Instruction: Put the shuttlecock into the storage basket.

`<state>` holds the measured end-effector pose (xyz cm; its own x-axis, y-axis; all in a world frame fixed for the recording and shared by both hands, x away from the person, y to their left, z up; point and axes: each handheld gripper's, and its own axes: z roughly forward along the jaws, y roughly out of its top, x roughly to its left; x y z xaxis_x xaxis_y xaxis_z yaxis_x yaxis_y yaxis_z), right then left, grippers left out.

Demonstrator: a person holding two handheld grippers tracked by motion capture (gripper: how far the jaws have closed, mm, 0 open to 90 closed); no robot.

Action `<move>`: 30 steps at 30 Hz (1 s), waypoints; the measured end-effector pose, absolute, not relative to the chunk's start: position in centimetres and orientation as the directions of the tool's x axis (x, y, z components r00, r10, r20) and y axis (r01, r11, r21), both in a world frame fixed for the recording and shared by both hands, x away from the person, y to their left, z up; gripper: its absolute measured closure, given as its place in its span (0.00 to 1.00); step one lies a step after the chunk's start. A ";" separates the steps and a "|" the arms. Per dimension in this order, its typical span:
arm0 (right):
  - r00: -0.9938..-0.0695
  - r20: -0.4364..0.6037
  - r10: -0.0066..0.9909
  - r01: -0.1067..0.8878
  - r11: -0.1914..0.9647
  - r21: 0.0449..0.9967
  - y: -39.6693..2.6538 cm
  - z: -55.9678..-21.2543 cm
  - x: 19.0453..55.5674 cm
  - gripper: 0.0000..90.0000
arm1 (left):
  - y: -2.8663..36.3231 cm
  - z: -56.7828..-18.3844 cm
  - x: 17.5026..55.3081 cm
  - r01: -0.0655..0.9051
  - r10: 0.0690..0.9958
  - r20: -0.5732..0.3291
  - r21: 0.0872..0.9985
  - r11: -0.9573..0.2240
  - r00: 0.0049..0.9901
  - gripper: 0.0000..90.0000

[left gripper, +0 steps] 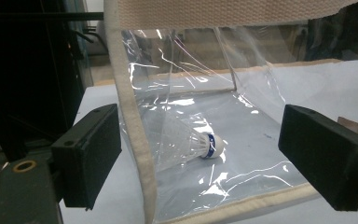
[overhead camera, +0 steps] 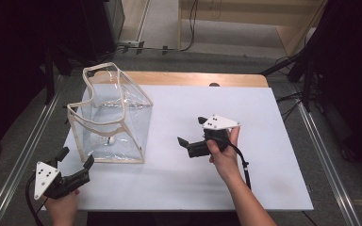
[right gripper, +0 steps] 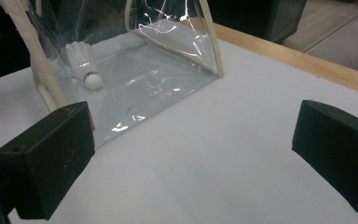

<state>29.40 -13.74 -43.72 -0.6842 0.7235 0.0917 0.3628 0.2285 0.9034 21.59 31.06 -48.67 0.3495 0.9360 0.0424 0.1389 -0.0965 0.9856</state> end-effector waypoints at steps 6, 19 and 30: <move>-0.670 0.094 0.736 0.375 0.226 0.899 -14.9 -44.6 29.1 0.00 | 31.0 -48.7 21.6 0.141 0.937 0.044 0.985 -0.099 0.347 0.15; -0.643 0.094 0.760 0.386 0.215 0.897 -17.1 -46.1 28.3 0.00 | 31.1 -48.7 21.6 0.142 0.936 0.043 0.985 -0.098 0.349 0.15; -0.616 0.090 0.782 0.382 0.197 0.903 -19.3 -47.0 27.4 0.00 | 31.0 -48.7 21.6 0.142 0.937 0.045 0.985 -0.100 0.347 0.15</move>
<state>27.39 -19.29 -47.03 -0.6164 0.7823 0.0903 0.3820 0.1967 0.9030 21.61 31.02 -48.68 0.3470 0.9368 0.0448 0.1416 -0.0995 0.9849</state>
